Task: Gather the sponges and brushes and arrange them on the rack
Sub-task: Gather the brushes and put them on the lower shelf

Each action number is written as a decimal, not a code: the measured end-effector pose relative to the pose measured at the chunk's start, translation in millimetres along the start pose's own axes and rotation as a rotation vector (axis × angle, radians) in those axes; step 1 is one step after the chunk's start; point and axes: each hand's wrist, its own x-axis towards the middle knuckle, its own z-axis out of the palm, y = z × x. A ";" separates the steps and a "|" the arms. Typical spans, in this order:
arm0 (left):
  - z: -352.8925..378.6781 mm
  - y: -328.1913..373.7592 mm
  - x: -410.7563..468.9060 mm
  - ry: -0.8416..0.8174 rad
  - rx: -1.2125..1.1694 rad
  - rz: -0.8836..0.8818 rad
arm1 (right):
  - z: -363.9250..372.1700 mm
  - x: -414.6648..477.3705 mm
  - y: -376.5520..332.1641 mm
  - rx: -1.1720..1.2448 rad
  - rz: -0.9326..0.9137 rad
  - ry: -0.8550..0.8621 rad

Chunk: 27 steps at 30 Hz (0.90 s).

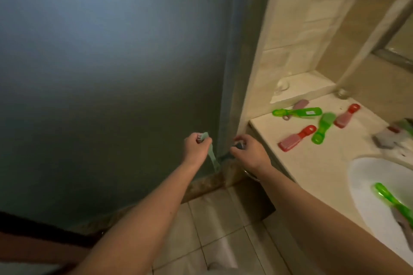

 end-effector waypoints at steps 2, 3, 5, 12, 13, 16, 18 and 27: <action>10.6 8.4 -3.3 -0.067 0.016 0.051 | -15.4 -12.6 9.7 0.018 0.086 0.124; 16.5 12.4 -6.4 -0.104 0.018 0.073 | -22.2 -21.1 15.9 0.060 0.143 0.183; 30.2 17.6 -13.3 -0.188 0.016 0.085 | -33.7 -39.2 30.4 0.186 0.258 0.301; 80.8 30.7 -68.9 -0.501 -0.078 0.015 | -64.7 -112.3 70.3 0.639 0.567 0.563; 87.2 32.3 -79.7 -0.551 -0.088 -0.007 | -67.5 -123.5 73.7 0.711 0.596 0.586; 105.7 36.3 -109.9 -0.673 -0.071 -0.020 | -73.3 -155.0 82.2 0.891 0.649 0.651; 115.8 39.0 -131.0 -0.765 -0.046 0.017 | -76.7 -174.4 85.3 0.987 0.666 0.700; 163.7 54.1 -221.8 -1.120 -0.004 -0.006 | -105.0 -253.2 115.5 1.189 0.686 1.007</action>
